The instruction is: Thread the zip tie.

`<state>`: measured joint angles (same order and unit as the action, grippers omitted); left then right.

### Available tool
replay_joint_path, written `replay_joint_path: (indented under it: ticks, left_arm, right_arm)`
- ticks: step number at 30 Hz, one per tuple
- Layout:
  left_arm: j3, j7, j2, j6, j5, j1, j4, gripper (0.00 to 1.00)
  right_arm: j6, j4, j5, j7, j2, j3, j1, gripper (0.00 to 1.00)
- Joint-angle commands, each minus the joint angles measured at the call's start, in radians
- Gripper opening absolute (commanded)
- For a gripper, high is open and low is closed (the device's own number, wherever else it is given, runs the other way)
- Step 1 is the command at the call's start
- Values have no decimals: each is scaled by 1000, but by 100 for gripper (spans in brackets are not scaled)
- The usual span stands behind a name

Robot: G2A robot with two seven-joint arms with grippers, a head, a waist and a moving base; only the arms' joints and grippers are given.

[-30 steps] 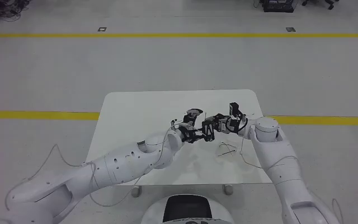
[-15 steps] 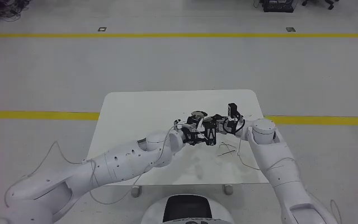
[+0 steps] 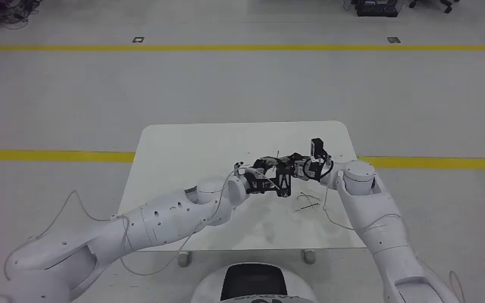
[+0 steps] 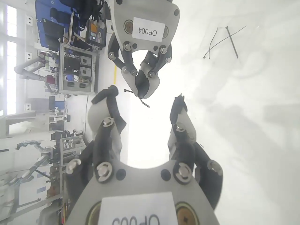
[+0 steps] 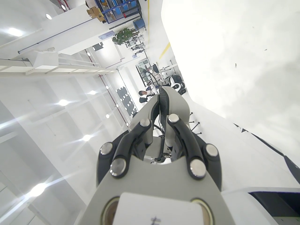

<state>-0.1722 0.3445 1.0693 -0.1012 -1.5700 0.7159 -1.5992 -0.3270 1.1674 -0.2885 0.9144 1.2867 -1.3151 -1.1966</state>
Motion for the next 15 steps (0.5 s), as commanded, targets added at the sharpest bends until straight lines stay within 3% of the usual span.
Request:
replay_joint_path:
  ticks: [1,10,12,15]
  left_arm:
    - [1,-2,1,0,0,0,1,33]
    - [2,0,3,2,0,-1,4,29]
    - [2,1,3,1,0,-1,4,22]
    - [2,4,3,0,0,-2,4,20]
  right_arm:
    - [2,1,-2,4,-2,3,0,0]
    - [10,3,-11,10,-10,15,0,0]
    - [12,5,-13,12,-12,16,-1,0]
    - [17,11,-17,15,-15,16,-4,0]
